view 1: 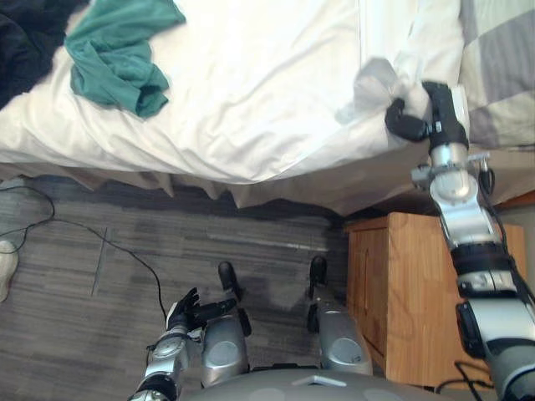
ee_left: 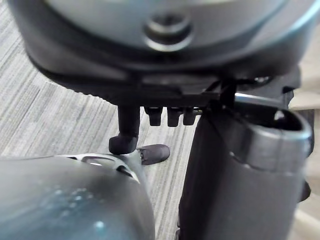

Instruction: Tidy up the quilt and then pick up the clothes from the bed and put them into the laundry hamper

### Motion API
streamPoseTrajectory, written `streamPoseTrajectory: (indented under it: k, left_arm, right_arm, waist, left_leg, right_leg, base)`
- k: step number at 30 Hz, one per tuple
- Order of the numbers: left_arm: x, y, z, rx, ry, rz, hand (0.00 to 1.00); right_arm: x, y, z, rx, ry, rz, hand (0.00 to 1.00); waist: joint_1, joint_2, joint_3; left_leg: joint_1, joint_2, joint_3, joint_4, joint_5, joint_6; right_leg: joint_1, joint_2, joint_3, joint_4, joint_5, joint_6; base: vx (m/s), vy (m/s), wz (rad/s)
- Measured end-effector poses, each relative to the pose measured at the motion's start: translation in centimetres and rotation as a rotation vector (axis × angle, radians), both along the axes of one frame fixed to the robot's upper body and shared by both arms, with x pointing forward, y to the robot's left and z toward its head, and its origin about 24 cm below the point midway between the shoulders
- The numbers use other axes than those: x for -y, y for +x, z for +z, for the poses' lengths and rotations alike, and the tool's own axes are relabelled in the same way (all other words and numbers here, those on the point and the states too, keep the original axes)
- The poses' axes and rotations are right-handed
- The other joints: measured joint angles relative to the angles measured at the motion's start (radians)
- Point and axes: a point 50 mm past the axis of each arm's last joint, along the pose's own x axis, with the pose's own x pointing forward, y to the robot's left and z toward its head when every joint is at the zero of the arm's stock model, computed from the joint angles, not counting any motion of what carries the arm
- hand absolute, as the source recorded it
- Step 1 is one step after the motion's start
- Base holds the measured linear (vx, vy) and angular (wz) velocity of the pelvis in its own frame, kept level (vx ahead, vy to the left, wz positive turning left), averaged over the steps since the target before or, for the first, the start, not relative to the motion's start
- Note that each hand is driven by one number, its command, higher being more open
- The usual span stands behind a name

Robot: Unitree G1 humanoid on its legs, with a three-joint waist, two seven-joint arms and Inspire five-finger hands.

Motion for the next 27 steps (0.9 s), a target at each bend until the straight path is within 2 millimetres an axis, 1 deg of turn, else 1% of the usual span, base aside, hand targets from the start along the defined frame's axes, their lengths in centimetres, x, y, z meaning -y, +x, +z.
streamPoseTrajectory:
  k: [1, 3, 4, 6, 7, 8, 11, 12, 13, 15, 16, 17, 19, 20, 21, 22, 23, 24, 25, 26, 27]
  left_arm:
    - [0.0, -0.2, -0.1, -0.010, 0.002, -0.001, 1.00]
    - [-0.1, -0.9, -0.3, -0.027, 0.000, 0.010, 1.00]
    - [-0.2, -1.4, -0.4, -0.037, 0.000, 0.014, 1.00]
    - [-0.3, -2.3, -0.7, -0.068, 0.009, 0.005, 1.00]
    - [-0.4, -2.4, -0.7, -0.072, 0.009, 0.009, 1.00]
    - [-0.5, -2.7, -0.8, -0.082, 0.006, 0.024, 1.00]
    - [-0.6, -3.7, -1.1, -0.104, -0.012, 0.084, 1.00]
    - [-0.6, -3.8, -1.2, -0.105, -0.016, 0.093, 1.00]
    - [-0.4, -4.0, -1.3, -0.108, -0.028, 0.121, 1.00]
    - [-0.3, -4.4, -1.4, -0.120, -0.049, 0.172, 1.00]
    - [-0.2, -4.9, -1.6, -0.130, -0.061, 0.200, 1.00]
    - [-0.1, -5.3, -1.7, -0.136, -0.067, 0.214, 1.00]
    - [0.1, -6.2, -1.9, -0.147, -0.092, 0.285, 1.00]
    - [0.1, -6.6, -2.0, -0.153, -0.098, 0.312, 1.00]
    - [0.1, -6.8, -2.1, -0.156, -0.104, 0.332, 1.00]
    - [0.2, -6.8, -2.1, -0.158, -0.106, 0.338, 1.00]
    - [0.3, -6.7, -2.0, -0.154, -0.108, 0.340, 1.00]
    - [0.4, -6.7, -2.1, -0.154, -0.111, 0.345, 1.00]
    - [0.6, -6.8, -2.1, -0.158, -0.120, 0.361, 1.00]
    - [0.7, -6.8, -2.1, -0.161, -0.124, 0.362, 1.00]
    - [0.6, -6.8, -2.1, -0.161, -0.123, 0.364, 1.00]
  right_arm:
    - [0.4, -0.4, -0.6, -0.012, 0.005, -0.012, 1.00]
    - [1.9, -1.8, -2.5, -0.055, 0.036, -0.058, 1.00]
    - [2.5, -2.3, -3.1, -0.066, 0.058, -0.081, 1.00]
    - [4.6, -4.7, -6.4, -0.150, 0.126, -0.177, 1.00]
    - [5.1, -5.3, -7.1, -0.169, 0.149, -0.204, 1.00]
    - [5.9, -6.5, -8.3, -0.187, 0.200, -0.245, 1.00]
    - [6.7, -8.7, -10.3, -0.158, 0.391, -0.320, 1.00]
    - [6.8, -9.1, -10.6, -0.150, 0.429, -0.335, 1.00]
    - [7.3, -10.5, -11.9, -0.159, 0.511, -0.395, 1.00]
    - [8.1, -14.1, -14.9, -0.173, 0.681, -0.538, 1.00]
    - [8.4, -16.3, -16.4, -0.174, 0.768, -0.623, 1.00]
    - [8.6, -17.6, -17.2, -0.180, 0.800, -0.672, 1.00]
    - [9.2, -21.8, -19.0, -0.183, 0.879, -0.834, 1.00]
    - [9.6, -23.9, -19.5, -0.184, 0.894, -0.917, 1.00]
    - [9.8, -25.2, -19.8, -0.187, 0.892, -0.973, 1.00]
    - [10.0, -26.1, -19.9, -0.188, 0.887, -1.006, 1.00]
    - [10.5, -27.8, -19.9, -0.186, 0.878, -1.073, 1.00]
    - [10.7, -28.3, -19.9, -0.183, 0.877, -1.095, 1.00]
    - [11.0, -29.1, -19.8, -0.174, 0.876, -1.134, 0.00]
    - [11.2, -29.5, -19.7, -0.170, 0.862, -1.164, 0.00]
    - [11.2, -29.5, -19.6, -0.182, 0.840, -1.178, 0.00]
  waist:
    - [0.000, -0.001, -0.012]
    - [-0.005, -0.007, -0.039]
    - [-0.010, -0.010, -0.047]
    - [-0.017, -0.017, -0.080]
    - [-0.018, -0.019, -0.082]
    - [-0.019, -0.023, -0.088]
    - [-0.038, -0.023, -0.124]
    - [-0.038, -0.023, -0.127]
    - [-0.038, -0.026, -0.141]
    - [-0.038, -0.033, -0.160]
    - [-0.041, -0.038, -0.175]
    - [-0.044, -0.038, -0.184]
    - [-0.047, -0.038, -0.197]
    - [-0.057, -0.039, -0.204]
    - [-0.068, -0.039, -0.216]
    - [-0.072, -0.038, -0.224]
    - [-0.073, -0.040, -0.230]
    - [-0.073, -0.044, -0.233]
    - [-0.073, -0.045, -0.252]
    - [-0.072, -0.053, -0.264]
    - [-0.072, -0.056, -0.269]
  left_leg:
    - [0.004, -0.002, 0.000, 0.000, -0.002, 0.001]
    - [0.023, -0.011, 0.002, 0.001, -0.011, 0.006]
    - [0.035, -0.015, 0.005, 0.001, -0.016, 0.006]
    - [0.050, -0.023, 0.014, 0.001, -0.026, 0.008]
    - [0.058, -0.024, 0.018, 0.002, -0.030, 0.008]
    - [0.071, -0.024, 0.028, 0.001, -0.035, 0.008]
    - [0.096, -0.024, 0.051, -0.001, -0.048, 0.006]
    - [0.104, -0.023, 0.058, -0.001, -0.052, 0.006]
    - [0.112, -0.021, 0.068, -0.001, -0.059, 0.005]
    - [0.132, -0.010, 0.105, -0.001, -0.076, -0.002]
    - [0.139, -0.008, 0.122, -0.001, -0.084, -0.003]
    - [0.141, -0.006, 0.135, -0.002, -0.093, 0.000]
    - [0.173, -0.001, 0.185, -0.002, -0.109, -0.003]
    - [0.187, 0.000, 0.199, -0.002, -0.115, -0.005]
    - [0.190, 0.001, 0.203, -0.002, -0.119, -0.004]
    - [0.191, 0.002, 0.204, -0.002, -0.120, -0.003]
    - [0.206, 0.004, 0.213, -0.002, -0.124, -0.005]
    - [0.210, 0.005, 0.215, -0.002, -0.127, -0.008]
    - [0.210, 0.006, 0.216, -0.002, -0.134, -0.013]
    - [0.210, 0.007, 0.217, -0.002, -0.137, -0.014]
    - [0.211, 0.007, 0.217, -0.002, -0.137, -0.014]
  right_leg:
    - [0.004, -0.002, 0.000, 0.000, -0.003, 0.003]
    - [0.023, -0.010, 0.001, 0.000, -0.007, 0.007]
    - [0.034, -0.015, 0.001, 0.001, -0.009, 0.009]
    - [0.043, -0.022, 0.009, 0.001, -0.012, 0.013]
    - [0.050, -0.023, 0.011, 0.001, -0.013, 0.015]
    - [0.056, -0.024, 0.020, 0.001, -0.016, 0.017]
    - [0.066, -0.025, 0.035, 0.007, -0.028, 0.018]
    - [0.068, -0.025, 0.037, 0.013, -0.033, 0.018]
    - [0.068, -0.024, 0.042, 0.025, -0.046, 0.022]
    - [0.070, -0.023, 0.051, 0.037, -0.057, 0.020]
    - [0.070, -0.022, 0.062, 0.037, -0.059, 0.018]
    - [0.069, -0.021, 0.067, 0.037, -0.061, 0.019]
    - [0.078, -0.024, 0.091, 0.036, -0.063, 0.021]
    - [0.086, -0.022, 0.101, 0.036, -0.065, 0.022]
    - [0.087, -0.021, 0.102, 0.036, -0.067, 0.023]
    - [0.087, -0.021, 0.102, 0.036, -0.068, 0.023]
    - [0.096, -0.019, 0.108, 0.036, -0.070, 0.023]
    - [0.100, -0.018, 0.108, 0.036, -0.071, 0.024]
    - [0.100, -0.017, 0.108, 0.036, -0.073, 0.024]
    - [0.100, -0.017, 0.107, 0.036, -0.075, 0.024]
    - [0.101, -0.017, 0.105, 0.036, -0.076, 0.024]
  base:
    - [0.04, 0.012, 0.04]
    - [0.05, 0.020, 0.02]
    - [0.06, 0.032, -0.01]
    - [0.06, 0.029, -0.07]
    - [0.04, 0.021, -0.15]
    - [0.03, 0.020, -0.17]
    - [0.03, 0.013, -0.19]
    - [0.02, 0.010, -0.14]
    - [0.03, 0.010, -0.16]
    - [0.04, 0.004, -0.25]
    - [0.04, -0.003, -0.30]
    - [0.06, 0.001, -0.31]
    - [0.10, 0.021, -0.39]
    - [0.11, 0.020, -0.35]
    - [0.08, 0.007, -0.18]
    - [0.10, -0.011, -0.11]
    - [0.07, -0.009, -0.10]
    - [0.06, -0.008, -0.09]
    - [0.04, -0.010, -0.02]
    - [0.04, -0.013, 0.02]
    - [0.04, -0.015, 0.05]
